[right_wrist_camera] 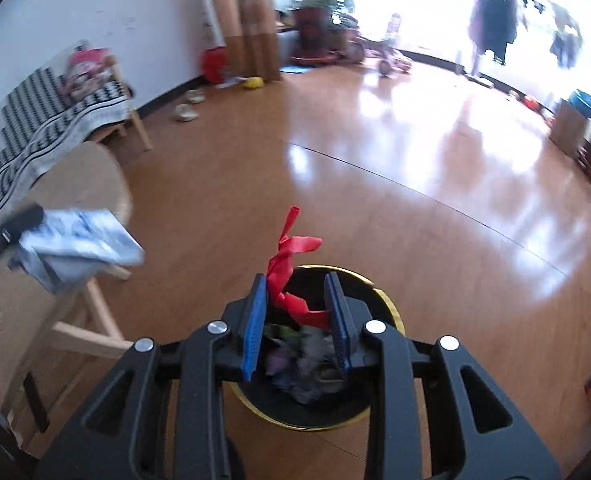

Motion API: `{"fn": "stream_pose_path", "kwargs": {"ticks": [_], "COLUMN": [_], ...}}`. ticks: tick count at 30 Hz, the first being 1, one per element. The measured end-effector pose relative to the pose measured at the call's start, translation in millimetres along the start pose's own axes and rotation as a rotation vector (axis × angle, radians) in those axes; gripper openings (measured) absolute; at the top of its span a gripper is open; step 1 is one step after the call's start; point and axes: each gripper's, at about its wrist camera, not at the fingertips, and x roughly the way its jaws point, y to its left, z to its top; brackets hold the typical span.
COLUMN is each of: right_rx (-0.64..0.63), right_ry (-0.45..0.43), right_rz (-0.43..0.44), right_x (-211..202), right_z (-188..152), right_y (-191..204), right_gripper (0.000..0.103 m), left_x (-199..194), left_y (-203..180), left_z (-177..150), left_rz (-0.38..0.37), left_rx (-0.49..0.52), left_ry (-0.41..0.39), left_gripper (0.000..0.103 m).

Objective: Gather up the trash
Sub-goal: 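Carry both items over the black bin and open both tools to drop them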

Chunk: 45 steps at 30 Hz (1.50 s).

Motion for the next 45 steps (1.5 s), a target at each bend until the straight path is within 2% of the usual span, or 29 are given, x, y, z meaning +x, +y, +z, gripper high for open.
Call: {"fn": "stream_pose_path", "kwargs": {"ticks": [4, 9, 14, 18, 20, 21, 22, 23, 29, 34, 37, 38, 39, 40, 41, 45], "right_rx": [0.035, 0.058, 0.053, 0.048, 0.053, 0.056, 0.056, 0.055, 0.045, 0.016, 0.009, 0.005, 0.003, -0.001, -0.004, -0.035], "right_ry": [0.036, 0.061, 0.072, 0.072, 0.072, 0.071, 0.072, 0.072, 0.084, 0.102, 0.117, 0.119, 0.117, 0.108, 0.095, 0.075], "right_rz": [-0.015, -0.013, 0.004, 0.007, 0.007, 0.009, 0.008, 0.009, 0.019, 0.025, 0.018, 0.013, 0.009, 0.005, 0.008, 0.043], "right_x": [11.8, 23.3, 23.1, 24.2, 25.5, 24.3, 24.7, 24.9, 25.8, 30.0, 33.5, 33.8, 33.4, 30.9, 27.3, 16.3], "right_z": [-7.4, -5.2, -6.9, -2.1, -0.5, -1.6, -1.5, -1.6, -0.5, 1.2, 5.4, 6.4, 8.2, 9.8, 11.6, 19.7], "right_y": [-21.8, -33.0, -28.5, -27.6, -30.4, -33.1, -32.2, -32.1, -31.5, -26.3, -23.7, -22.0, -21.2, -18.6, -15.1, 11.9], "right_gripper": [0.03, 0.03, 0.03, 0.03, 0.03, 0.03, 0.03, 0.03, 0.031, 0.033, 0.036, 0.044, 0.057, 0.064, 0.069, 0.077], "left_x": [42.9, 76.8, 93.2, 96.1, 94.4, 93.8, 91.6, 87.6, 75.9, 53.0, 36.4, 30.3, 23.0, 16.7, 10.7, -20.4], "left_y": [-32.6, -47.7, -47.3, -47.4, -44.1, -43.5, -43.1, -42.1, -35.2, -19.0, -16.5, -14.0, -11.2, -8.8, -4.6, 21.7], "left_z": [-15.0, -28.9, -28.3, -23.9, -24.9, -24.1, -24.1, -24.5, -21.1, -15.9, -12.8, -11.9, -11.3, -11.0, -10.4, -10.7], "left_rz": [-0.049, -0.06, -0.056, -0.088, -0.105, -0.11, -0.109, -0.103, -0.101, -0.093, -0.078, -0.07, -0.058, -0.047, -0.038, 0.036], "left_rx": [0.044, 0.086, 0.089, 0.084, 0.072, 0.072, 0.075, 0.076, 0.056, 0.024, 0.02, 0.019, 0.02, 0.02, 0.021, 0.016], "left_ry": [0.068, 0.13, 0.148, 0.148, 0.153, 0.152, 0.145, 0.129, 0.111, 0.081, 0.049, 0.038, 0.026, 0.018, 0.012, -0.014], "left_gripper": [0.014, 0.014, 0.014, 0.015, 0.024, 0.043, 0.068, 0.072, 0.074, 0.083, 0.09, 0.091, 0.092, 0.093, 0.094, 0.096]}}
